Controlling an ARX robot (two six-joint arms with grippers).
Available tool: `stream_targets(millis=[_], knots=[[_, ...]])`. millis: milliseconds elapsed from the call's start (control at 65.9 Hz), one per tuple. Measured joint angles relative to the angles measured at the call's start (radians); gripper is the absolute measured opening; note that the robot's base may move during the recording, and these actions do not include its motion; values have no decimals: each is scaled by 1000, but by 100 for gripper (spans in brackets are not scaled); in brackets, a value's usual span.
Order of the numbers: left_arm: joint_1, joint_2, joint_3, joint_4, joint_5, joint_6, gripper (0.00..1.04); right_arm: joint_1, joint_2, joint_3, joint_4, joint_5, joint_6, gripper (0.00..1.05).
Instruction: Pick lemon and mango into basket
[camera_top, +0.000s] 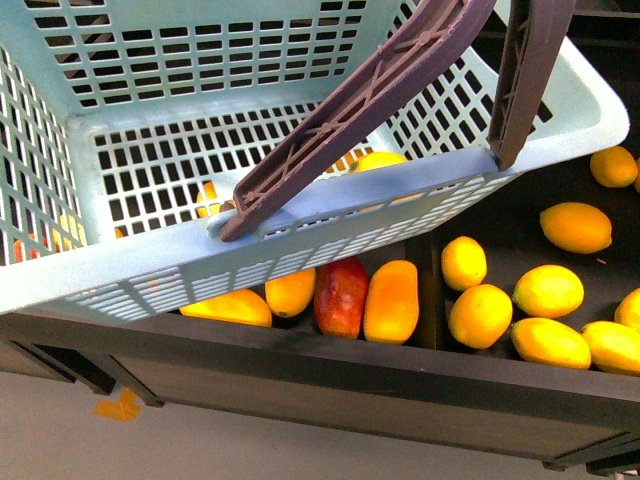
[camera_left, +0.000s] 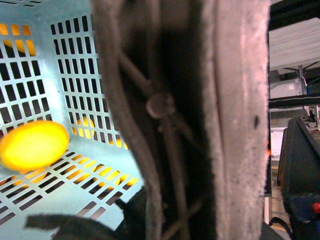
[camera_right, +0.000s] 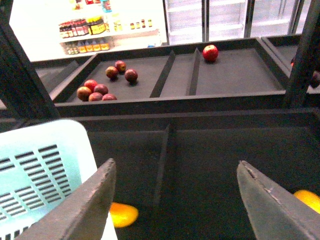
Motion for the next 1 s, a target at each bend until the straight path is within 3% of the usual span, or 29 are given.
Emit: stream_targets(millis=[46,167,319,440,1002], knots=[[0,0,0,0,0,-3,14,-8,-27,-48,23,-7,-28,59],[3,0,0,0,-13,4,14,-43,-140,-208,72,-37,-76,28],[2,0,0,0,-10,4,14,-68,-224,-312,84,-59,-90,2],[3,0,0,0,-12,5,14,-82,-292,-377,83,-76,-93,2],[-10,0,0,0,13,-3,14,-91,-323,-398,79,-77,-95,98]])
